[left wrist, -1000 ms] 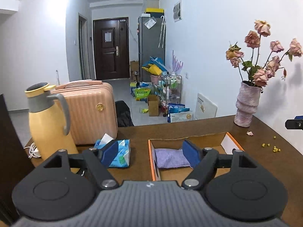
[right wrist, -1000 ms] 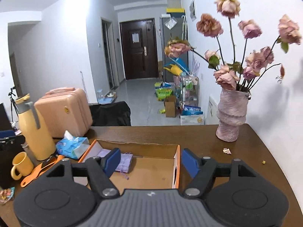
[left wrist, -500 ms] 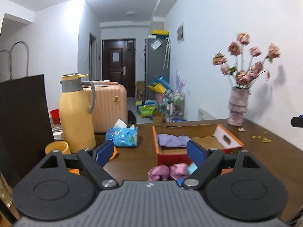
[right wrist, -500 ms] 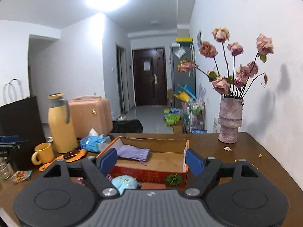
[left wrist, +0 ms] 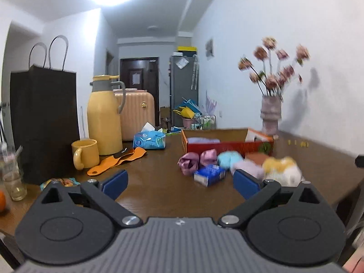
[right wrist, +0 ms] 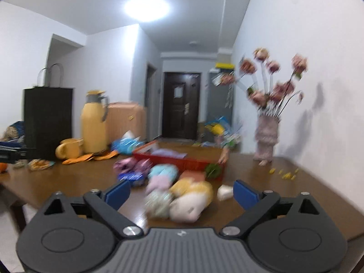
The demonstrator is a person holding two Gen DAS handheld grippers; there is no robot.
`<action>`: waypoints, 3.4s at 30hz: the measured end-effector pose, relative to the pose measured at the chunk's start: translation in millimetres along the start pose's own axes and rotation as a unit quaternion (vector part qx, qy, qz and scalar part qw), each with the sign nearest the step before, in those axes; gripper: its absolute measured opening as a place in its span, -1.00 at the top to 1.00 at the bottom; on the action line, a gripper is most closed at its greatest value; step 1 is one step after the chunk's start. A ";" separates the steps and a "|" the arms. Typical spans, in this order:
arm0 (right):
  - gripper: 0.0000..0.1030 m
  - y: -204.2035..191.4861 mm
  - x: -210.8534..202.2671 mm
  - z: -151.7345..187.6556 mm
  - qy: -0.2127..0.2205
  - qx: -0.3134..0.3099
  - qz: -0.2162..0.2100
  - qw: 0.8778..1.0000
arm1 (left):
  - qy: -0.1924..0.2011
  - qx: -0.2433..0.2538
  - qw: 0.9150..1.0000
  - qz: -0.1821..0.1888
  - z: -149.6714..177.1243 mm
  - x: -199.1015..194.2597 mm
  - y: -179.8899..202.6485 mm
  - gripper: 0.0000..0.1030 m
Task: Organize soft objects
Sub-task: 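Withdraw both grippers from the box back over the table items, then grasp the pink satin scrunchie with both grippers, then carry the scrunchie into the red box with both grippers and open them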
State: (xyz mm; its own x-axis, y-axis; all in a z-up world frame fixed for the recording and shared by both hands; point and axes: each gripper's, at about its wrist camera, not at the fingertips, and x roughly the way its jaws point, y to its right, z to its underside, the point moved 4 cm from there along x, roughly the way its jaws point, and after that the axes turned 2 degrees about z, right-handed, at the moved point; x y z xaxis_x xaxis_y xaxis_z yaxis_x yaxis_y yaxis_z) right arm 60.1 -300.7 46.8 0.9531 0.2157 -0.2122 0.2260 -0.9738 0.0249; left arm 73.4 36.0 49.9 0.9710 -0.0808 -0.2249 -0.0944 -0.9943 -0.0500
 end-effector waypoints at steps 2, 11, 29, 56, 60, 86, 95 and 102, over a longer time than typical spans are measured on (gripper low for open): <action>-0.89 -9.1 2.6 9.5 -0.021 -0.002 -0.026 0.999 | -0.005 0.021 1.000 -0.009 7.4 1.5 3.8 -0.97; -0.89 -22.1 20.4 25.7 -0.052 -0.008 -0.012 0.999 | -0.020 0.013 1.000 -0.010 19.2 11.1 6.4 -0.97; -0.57 -31.9 191.2 -24.9 -0.068 0.022 -0.096 0.993 | -0.090 -0.040 0.995 -0.005 -18.5 204.1 -19.0 -0.85; 0.74 -86.8 391.6 -63.4 -0.124 -0.009 -0.155 0.980 | -0.085 -0.066 0.990 0.089 -36.3 304.5 -33.4 0.95; 0.74 -82.1 341.0 -95.5 -0.069 -0.026 -0.151 0.986 | -0.054 -0.032 0.994 0.093 -69.6 263.1 -13.5 0.94; 0.74 -37.2 102.8 -3.1 -0.052 0.042 -0.091 0.994 | -0.085 -0.019 0.984 0.157 -6.8 99.1 89.9 0.94; 0.75 -30.2 142.1 -50.0 -0.016 0.007 -0.097 0.995 | -0.026 -0.009 0.988 0.150 -63.0 150.8 76.3 0.94; 0.75 -20.7 252.0 -136.1 -0.009 0.005 -0.115 0.993 | -0.026 -0.022 0.989 0.142 -138.7 261.7 46.5 0.94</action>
State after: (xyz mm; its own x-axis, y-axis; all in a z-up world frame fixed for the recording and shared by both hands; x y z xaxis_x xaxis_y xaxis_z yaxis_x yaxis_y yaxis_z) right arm 323.0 -216.4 125.7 0.8727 0.4316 -0.2283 0.4353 -0.8995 -0.0368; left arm 353.6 -41.1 123.6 0.8936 -0.3552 -0.2744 -0.3511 -0.9340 0.0657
